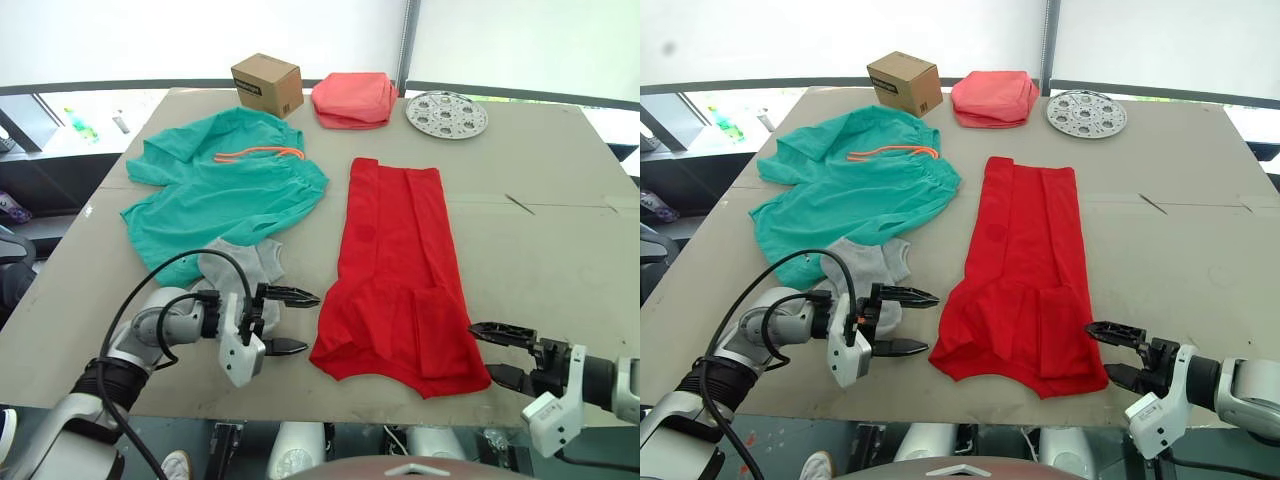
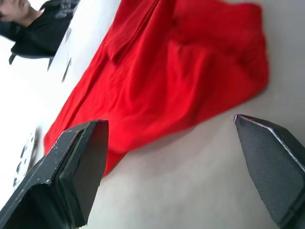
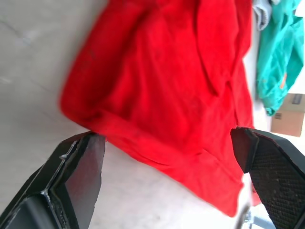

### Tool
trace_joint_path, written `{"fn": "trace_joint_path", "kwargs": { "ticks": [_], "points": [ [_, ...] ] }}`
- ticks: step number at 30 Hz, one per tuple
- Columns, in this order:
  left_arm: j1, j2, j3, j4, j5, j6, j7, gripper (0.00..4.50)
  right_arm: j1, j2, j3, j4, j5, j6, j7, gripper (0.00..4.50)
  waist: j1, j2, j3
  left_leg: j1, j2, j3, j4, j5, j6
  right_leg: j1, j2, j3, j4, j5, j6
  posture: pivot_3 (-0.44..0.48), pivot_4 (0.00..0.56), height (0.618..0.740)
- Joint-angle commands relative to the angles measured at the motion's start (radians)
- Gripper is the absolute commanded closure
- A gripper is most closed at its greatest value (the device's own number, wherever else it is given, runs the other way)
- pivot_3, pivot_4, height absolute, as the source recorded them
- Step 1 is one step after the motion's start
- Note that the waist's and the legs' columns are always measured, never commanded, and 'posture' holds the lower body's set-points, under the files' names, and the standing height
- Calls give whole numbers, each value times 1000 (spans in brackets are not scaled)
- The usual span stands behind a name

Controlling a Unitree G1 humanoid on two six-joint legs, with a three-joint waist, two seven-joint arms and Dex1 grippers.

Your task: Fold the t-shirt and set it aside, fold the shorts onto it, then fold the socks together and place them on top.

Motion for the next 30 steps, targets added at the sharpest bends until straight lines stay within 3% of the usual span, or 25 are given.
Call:
{"fn": "trace_joint_path", "kwargs": {
  "ticks": [1,6,15,30],
  "points": [
    [-6,-8,-21,-10,21,-18,33,0,25,-12,-24,-16,13,-15,-24,30,0,0,0,0,0,0,0,0,0,0,0,0,0,0,0,0,150,740],
    [-8,-3,-53,-30,13,-9,50,0,38,-1,-7,-38,12,4,-33,30,0,1,-1,0,0,0,0,0,0,0,0,0,0,1,2,0,150,740],
    [39,106,-114,-61,-94,0,33,0,91,-5,-20,-31,8,3,-51,30,-1,2,-2,1,1,0,0,0,0,0,1,0,0,1,1,0,150,740],
    [16,46,-91,-214,-44,144,48,0,100,27,3,-28,-25,10,-92,30,-1,2,-3,0,0,1,1,0,0,0,2,2,1,1,2,0,150,740]
  ]
}}
